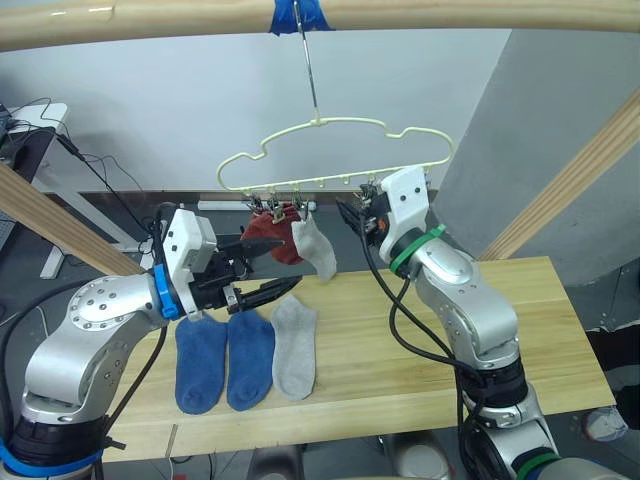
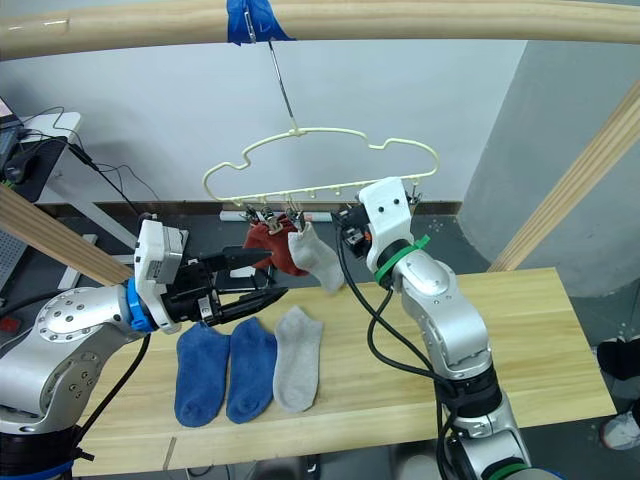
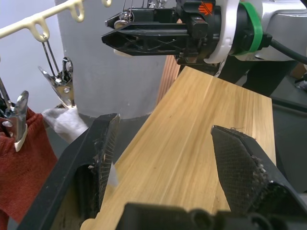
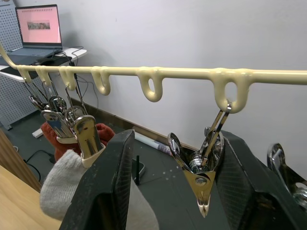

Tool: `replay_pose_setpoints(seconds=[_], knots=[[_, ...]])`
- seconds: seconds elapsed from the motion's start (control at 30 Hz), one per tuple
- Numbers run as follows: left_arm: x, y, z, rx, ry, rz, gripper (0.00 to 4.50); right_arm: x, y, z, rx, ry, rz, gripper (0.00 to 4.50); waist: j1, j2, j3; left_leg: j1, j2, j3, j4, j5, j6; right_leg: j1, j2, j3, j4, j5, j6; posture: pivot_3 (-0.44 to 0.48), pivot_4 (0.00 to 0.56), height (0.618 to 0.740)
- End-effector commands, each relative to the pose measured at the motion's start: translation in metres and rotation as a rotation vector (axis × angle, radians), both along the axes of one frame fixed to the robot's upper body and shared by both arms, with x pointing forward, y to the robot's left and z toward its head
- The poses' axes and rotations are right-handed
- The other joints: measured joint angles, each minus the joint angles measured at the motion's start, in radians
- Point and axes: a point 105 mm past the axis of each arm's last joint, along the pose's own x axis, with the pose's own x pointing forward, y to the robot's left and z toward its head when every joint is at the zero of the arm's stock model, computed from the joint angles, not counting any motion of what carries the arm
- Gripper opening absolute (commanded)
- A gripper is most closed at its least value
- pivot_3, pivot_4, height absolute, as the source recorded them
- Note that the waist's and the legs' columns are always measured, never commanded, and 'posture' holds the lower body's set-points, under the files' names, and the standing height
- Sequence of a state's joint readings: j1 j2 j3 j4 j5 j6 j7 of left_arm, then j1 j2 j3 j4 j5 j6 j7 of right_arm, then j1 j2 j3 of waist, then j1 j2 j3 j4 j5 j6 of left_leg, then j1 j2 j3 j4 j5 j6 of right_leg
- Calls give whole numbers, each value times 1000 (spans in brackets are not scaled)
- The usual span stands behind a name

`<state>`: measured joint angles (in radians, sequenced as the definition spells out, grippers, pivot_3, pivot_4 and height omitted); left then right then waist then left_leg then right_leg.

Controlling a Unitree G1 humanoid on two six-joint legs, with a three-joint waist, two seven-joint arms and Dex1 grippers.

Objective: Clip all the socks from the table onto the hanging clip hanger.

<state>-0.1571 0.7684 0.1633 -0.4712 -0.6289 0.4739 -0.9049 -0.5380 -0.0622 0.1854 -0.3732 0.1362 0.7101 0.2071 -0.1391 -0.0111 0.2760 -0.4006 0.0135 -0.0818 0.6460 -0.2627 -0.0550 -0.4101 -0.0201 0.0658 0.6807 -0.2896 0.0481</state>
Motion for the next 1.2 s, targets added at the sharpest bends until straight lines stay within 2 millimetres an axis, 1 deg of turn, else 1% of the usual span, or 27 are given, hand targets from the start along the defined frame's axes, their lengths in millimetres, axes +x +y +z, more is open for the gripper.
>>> replay_pose_setpoints(seconds=[0.03, 0.23, 0.43, 0.97, 1.0, 1.03, 1.07, 1.1, 1.2], knots=[[-6, -5, 7, -1, -37, -23, 3379, -3, 2, 17, 30, -62, -3, 2438, 0, 0, 0, 0, 0, 0, 0, 0, 0, 0, 0, 0, 0, 0, 0, -157, 278, 740], [-6, -6, 7, -3, -37, -23, 3379, -4, 3, 19, 51, -58, -11, 2438, 0, 0, 0, 0, 0, 1, 0, 0, 0, 0, 0, 0, 0, 0, 0, -159, 278, 740], [-5, -7, 7, -4, -37, -23, 3379, -4, 0, 22, 75, -54, -36, 2438, 0, 0, 0, 0, 0, 1, 0, 0, 0, 0, 0, 0, 0, 0, 0, -161, 279, 740], [-5, -8, 5, -7, -32, -21, 3379, -5, -4, 22, 79, -48, -54, 2438, -1, 0, 0, 0, 0, 1, 0, 0, 0, 0, 0, 1, 0, 0, 0, -165, 279, 740], [-5, -8, 5, -7, -31, -20, 3379, -5, -4, 22, 82, -48, -54, 2137, -1, 0, 0, 0, 0, 1, 0, 0, 0, 0, 0, 1, 0, 0, 0, -165, 279, 740], [-4, -8, 5, -7, -31, -19, 3379, -5, -4, 23, 84, -49, -54, 2049, -1, 0, 0, 0, 0, 1, 0, 0, 0, 0, 0, 1, 0, 0, 0, -165, 279, 740], [-4, -8, 5, -7, -30, -19, 3379, -5, -4, 23, 85, -49, -54, 1818, -1, 0, 0, 0, 0, 1, 0, 0, 0, 0, 0, 1, 0, 0, 0, -165, 279, 740], [-4, -8, 5, -7, -29, -19, 3379, -5, -4, 23, 86, -50, -53, 1425, -1, 0, 0, 0, 0, 1, 0, 0, 0, 0, 0, 1, 0, 0, 0, -165, 279, 740], [-5, -8, 4, -6, -28, -22, 3379, -6, -3, 24, 90, -53, -52, 507, -1, 0, 0, 0, 0, 1, 0, 0, 0, 0, 0, 1, 0, 0, 0, -169, 279, 740]])
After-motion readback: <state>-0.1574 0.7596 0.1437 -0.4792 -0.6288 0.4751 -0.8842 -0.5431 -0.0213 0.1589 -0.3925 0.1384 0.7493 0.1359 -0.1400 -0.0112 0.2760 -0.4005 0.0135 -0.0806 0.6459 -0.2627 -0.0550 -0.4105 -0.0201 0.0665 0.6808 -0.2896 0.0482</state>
